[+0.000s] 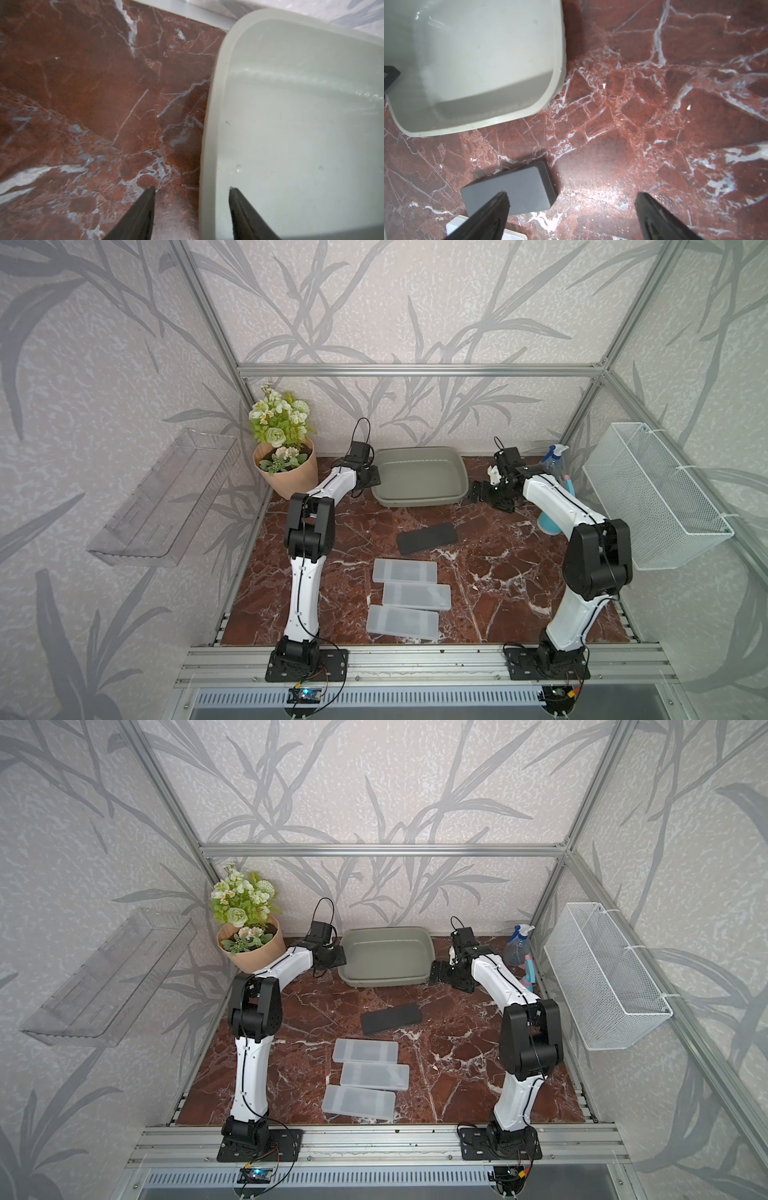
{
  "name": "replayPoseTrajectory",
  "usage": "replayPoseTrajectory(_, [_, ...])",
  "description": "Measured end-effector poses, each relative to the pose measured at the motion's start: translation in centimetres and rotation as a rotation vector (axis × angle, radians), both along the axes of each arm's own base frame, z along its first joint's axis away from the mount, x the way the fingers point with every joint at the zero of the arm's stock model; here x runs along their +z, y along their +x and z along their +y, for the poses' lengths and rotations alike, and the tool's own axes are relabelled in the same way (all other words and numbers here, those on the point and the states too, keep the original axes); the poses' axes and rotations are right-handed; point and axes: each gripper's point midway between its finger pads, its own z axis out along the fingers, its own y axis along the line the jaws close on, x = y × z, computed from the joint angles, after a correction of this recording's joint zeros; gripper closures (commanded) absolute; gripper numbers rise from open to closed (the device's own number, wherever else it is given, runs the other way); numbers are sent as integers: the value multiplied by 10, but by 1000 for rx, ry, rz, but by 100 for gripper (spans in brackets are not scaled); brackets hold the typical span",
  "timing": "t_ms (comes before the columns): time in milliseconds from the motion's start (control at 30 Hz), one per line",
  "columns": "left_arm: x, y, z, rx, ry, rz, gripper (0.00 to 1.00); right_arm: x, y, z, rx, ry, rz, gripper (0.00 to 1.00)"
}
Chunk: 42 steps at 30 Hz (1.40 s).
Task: Put the pencil case into the storage box
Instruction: Move the storage box to the center of the board.
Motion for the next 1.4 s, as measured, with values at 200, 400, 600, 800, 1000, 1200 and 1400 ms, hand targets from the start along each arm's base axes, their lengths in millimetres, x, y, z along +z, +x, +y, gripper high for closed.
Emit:
replayPoseTrajectory(200, [-17,-1,-11,-24,-48,29,96,-3,-2,-4,-14,1,11,1])
replayPoseTrajectory(400, [-18,-5,-13,-80,-42,25,100,-3,-1,-8,-24,1,13,1])
replayPoseTrajectory(600, [-19,-46,0,-148,28,78,100,-3,-2,-11,-31,0,18,1])
replayPoseTrajectory(800, [-15,-101,18,-162,84,140,100,-1,-3,-12,-30,0,16,1])
replayPoseTrajectory(1000, [-12,-137,24,-136,91,172,100,1,-6,-12,-20,0,15,1])
replayPoseTrajectory(1200, [-11,-166,28,-68,54,185,100,6,-14,-13,-18,4,11,1])
replayPoseTrajectory(1400, [-10,-176,27,-12,37,187,85,15,-28,-12,-8,19,-5,1])
